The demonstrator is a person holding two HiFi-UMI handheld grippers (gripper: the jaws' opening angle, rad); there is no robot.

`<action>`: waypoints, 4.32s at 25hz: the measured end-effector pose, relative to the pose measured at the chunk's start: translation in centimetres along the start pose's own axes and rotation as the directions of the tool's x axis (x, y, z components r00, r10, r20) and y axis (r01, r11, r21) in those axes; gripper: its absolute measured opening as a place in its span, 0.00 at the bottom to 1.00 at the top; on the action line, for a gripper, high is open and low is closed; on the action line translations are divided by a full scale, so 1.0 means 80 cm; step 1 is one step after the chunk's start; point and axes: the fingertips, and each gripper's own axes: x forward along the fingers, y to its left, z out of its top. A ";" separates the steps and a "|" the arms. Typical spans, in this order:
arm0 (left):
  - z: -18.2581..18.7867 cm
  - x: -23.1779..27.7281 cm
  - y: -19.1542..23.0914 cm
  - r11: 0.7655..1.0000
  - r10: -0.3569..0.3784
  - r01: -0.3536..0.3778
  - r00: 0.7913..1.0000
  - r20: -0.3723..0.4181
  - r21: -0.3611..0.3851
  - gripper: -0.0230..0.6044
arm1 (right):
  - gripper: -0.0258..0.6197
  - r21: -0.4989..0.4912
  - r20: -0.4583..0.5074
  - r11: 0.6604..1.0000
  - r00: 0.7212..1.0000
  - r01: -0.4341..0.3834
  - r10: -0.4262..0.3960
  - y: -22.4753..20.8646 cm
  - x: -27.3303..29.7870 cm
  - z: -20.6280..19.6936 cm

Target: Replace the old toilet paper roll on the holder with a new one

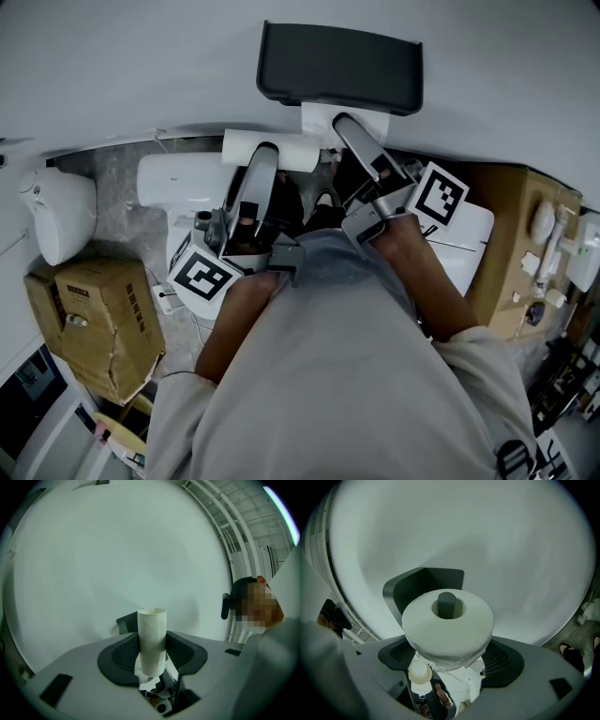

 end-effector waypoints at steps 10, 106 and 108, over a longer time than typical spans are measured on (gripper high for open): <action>0.008 0.005 -0.012 1.000 -0.020 0.020 0.999 0.041 0.006 0.32 | 0.72 -0.040 -0.084 0.999 0.996 -0.021 0.018 0.002 0.007 -0.017; 0.041 0.121 -0.080 0.662 0.145 0.044 0.972 -0.185 0.748 0.48 | 0.06 -0.871 -0.023 0.485 0.981 0.074 -0.190 0.089 -0.081 0.010; 0.039 0.114 -0.079 0.674 0.147 0.032 0.973 -0.177 0.738 0.48 | 0.06 -0.915 0.033 0.385 0.974 0.119 -0.222 0.101 -0.082 0.013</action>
